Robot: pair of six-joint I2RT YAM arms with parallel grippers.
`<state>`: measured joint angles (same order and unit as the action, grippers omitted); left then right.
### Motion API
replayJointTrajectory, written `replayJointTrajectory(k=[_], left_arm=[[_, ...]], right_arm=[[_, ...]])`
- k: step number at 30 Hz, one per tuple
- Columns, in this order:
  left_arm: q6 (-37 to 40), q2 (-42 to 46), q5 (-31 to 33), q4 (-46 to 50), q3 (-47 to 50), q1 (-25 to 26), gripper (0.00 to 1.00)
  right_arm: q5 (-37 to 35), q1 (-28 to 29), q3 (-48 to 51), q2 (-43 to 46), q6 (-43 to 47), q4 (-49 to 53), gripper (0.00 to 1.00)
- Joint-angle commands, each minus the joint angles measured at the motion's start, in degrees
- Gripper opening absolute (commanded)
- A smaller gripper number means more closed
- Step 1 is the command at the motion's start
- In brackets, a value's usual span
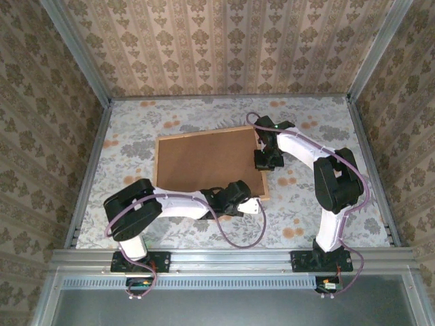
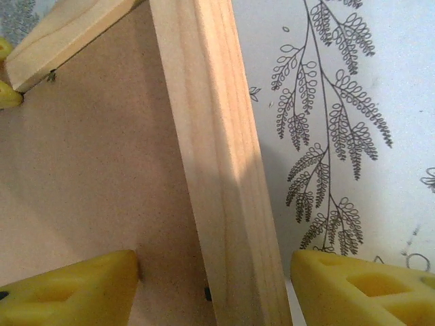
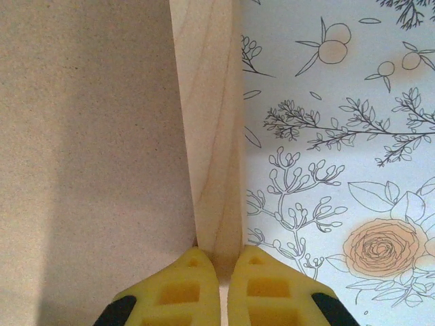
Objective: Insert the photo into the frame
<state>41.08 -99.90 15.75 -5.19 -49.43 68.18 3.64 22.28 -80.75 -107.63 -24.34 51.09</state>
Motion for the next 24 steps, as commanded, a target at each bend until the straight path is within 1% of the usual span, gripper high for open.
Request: replayJointTrajectory(k=[1, 5, 8, 11, 14, 20, 21, 24], left_arm=[[2.5, -3.0, 3.8, -4.6, 1.6, 0.9, 0.69], [4.6, -5.4, 8.9, -9.8, 2.5, 1.6, 0.65], [6.7, -6.9, 12.7, -15.4, 3.6, 2.4, 0.59], [8.6, -7.6, 15.2, -20.0, 4.9, 3.2, 0.51], [10.5, -7.3, 17.1, -24.3, 6.8, 3.7, 0.39], [14.5, -5.1, 21.3, -31.2, 9.0, 4.2, 0.20], [15.3, -4.7, 22.0, -32.3, 9.2, 4.2, 0.17], [17.4, -3.7, 23.8, -34.2, 9.4, 4.2, 0.11]], right_arm=[[2.4, 0.1, -3.3, 1.3, -1.3, 2.9, 0.00], [2.7, 0.1, -2.7, 1.8, -1.6, 2.9, 0.00], [3.0, 0.2, -2.6, 1.7, -1.5, 2.9, 0.00], [3.2, 0.1, -2.4, 1.3, -1.3, 2.7, 0.00], [3.3, 0.0, -2.4, 0.7, -0.9, 2.5, 0.00], [5.0, -0.9, -2.3, -0.5, 0.3, 2.6, 0.00], [5.2, -1.1, -2.4, -0.3, 0.6, 2.5, 0.01], [6.2, -1.7, -3.2, 0.6, 1.5, 3.1, 0.11]])
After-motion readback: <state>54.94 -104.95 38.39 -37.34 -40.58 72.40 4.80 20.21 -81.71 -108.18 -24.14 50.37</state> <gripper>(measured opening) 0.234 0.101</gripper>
